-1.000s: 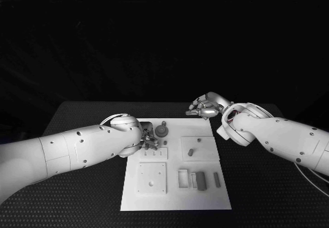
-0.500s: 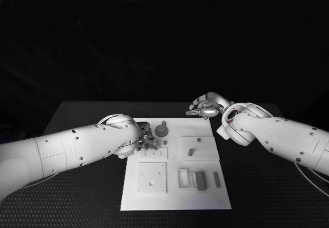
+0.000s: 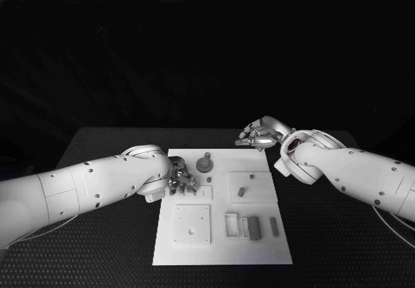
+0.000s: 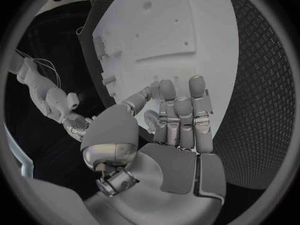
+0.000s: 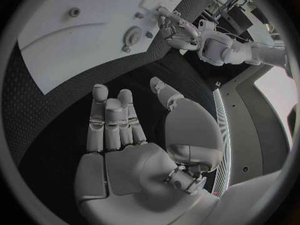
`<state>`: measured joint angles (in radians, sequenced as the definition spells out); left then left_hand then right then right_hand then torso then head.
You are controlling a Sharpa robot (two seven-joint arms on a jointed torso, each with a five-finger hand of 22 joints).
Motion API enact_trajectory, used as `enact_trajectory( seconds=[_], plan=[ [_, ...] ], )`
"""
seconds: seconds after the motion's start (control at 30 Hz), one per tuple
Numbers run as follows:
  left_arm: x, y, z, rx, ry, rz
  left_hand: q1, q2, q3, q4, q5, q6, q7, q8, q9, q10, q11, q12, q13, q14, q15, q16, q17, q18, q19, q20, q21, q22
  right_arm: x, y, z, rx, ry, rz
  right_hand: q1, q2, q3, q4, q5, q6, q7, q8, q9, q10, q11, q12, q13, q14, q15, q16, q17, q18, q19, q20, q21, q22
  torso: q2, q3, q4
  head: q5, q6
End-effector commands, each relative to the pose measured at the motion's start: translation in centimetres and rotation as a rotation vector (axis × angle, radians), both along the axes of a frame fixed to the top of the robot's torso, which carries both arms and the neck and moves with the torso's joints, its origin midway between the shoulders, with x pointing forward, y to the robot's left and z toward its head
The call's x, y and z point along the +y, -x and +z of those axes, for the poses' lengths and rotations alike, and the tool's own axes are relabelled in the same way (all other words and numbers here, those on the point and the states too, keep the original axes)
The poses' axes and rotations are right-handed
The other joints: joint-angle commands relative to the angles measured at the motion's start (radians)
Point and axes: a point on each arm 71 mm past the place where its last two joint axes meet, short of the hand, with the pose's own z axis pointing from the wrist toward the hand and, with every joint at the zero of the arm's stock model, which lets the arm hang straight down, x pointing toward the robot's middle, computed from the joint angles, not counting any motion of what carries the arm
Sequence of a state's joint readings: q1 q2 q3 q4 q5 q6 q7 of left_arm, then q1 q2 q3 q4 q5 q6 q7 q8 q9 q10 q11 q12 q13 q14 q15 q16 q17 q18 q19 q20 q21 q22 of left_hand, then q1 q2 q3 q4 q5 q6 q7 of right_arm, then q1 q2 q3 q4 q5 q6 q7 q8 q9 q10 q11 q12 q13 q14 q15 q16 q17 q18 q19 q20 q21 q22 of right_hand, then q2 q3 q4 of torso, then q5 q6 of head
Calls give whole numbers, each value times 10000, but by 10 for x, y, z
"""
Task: Assemble the parts on the task board
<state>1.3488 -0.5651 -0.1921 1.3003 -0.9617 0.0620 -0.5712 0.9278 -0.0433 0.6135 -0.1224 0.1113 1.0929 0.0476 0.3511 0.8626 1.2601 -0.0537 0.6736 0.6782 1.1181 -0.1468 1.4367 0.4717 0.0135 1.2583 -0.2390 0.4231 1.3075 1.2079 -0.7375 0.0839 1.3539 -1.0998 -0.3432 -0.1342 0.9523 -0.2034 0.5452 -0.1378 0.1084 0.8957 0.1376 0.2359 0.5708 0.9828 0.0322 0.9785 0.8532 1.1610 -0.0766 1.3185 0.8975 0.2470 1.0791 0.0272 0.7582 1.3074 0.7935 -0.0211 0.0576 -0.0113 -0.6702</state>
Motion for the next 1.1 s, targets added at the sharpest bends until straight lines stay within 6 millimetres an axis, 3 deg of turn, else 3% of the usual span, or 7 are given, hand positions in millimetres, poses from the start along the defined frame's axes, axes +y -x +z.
enact_trajectory(
  seconds=[0.03,1.1],
  plan=[
    [0,5,-5,896,-26,-111,576,495,494,-564,72,67,-16,0,15,31,-59,36,-9,75,-183,44,-9,-100,178,-167,69,223,2,0,-1,42,26,166,-18,121,-28,-1,39,-20,75,-31,7,-68,7,71,-16,-52,10,-43,-14,148,-81,21,-57,187,4,-1,1,19,7],
    [-7,4,0,-199,-470,-376,546,510,482,-589,97,98,-23,-34,45,40,-66,52,-14,70,-189,80,-23,-107,178,-179,84,223,1,0,-2,108,57,132,-34,133,-33,10,38,-23,77,-36,7,-76,10,81,-25,-57,12,-42,-16,148,-85,25,-61,187,1,-10,-8,32,23]
  ],
)
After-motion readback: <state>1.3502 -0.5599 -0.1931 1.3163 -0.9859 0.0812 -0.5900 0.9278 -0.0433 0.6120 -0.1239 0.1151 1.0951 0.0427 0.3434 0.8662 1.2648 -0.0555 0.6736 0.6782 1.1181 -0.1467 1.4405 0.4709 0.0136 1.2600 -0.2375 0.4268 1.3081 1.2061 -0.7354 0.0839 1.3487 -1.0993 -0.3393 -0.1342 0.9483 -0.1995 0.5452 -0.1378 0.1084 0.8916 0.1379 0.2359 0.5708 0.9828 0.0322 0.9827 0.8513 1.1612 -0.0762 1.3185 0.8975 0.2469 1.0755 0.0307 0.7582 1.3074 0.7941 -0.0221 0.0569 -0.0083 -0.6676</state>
